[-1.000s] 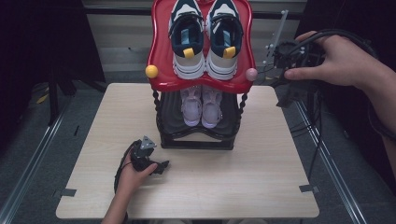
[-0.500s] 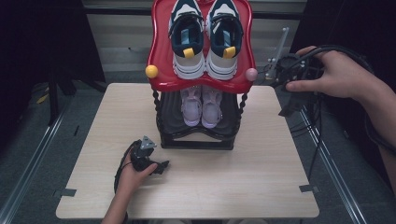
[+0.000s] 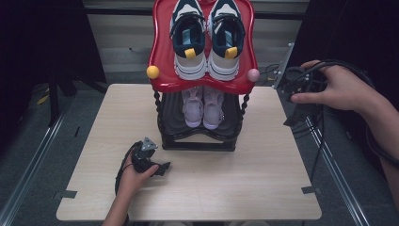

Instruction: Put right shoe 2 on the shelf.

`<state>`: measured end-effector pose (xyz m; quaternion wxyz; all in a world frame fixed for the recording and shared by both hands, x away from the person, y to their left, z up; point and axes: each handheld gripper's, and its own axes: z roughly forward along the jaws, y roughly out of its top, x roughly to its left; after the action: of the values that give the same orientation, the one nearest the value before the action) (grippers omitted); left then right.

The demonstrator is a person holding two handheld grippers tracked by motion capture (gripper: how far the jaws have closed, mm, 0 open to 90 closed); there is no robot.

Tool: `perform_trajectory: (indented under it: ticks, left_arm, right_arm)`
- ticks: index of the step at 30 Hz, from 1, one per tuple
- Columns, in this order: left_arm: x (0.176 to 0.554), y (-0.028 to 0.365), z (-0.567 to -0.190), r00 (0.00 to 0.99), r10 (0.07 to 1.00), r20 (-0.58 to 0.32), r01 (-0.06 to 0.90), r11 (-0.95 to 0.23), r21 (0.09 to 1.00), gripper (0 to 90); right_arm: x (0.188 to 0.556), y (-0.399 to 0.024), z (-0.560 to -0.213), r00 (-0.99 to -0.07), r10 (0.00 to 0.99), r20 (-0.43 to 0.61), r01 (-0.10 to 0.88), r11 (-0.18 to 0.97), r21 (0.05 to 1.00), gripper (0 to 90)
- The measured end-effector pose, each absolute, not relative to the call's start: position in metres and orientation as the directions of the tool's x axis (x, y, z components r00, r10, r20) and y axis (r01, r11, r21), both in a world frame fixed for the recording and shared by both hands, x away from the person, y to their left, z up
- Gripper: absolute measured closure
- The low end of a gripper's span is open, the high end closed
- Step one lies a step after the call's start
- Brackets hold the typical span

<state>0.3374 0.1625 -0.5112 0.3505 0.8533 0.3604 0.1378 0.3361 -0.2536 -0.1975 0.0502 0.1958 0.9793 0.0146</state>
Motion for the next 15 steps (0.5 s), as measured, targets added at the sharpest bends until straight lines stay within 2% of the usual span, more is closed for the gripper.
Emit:
perform_trajectory:
  ticks: [15]
  left_arm:
    - [0.337,0.162,-0.511,0.702,0.712,-0.018,0.519,-0.494,0.697,0.0]
  right_arm:
    - [0.339,-0.259,-0.231,-0.918,0.391,-0.070,0.391,0.920,0.023,17.9]
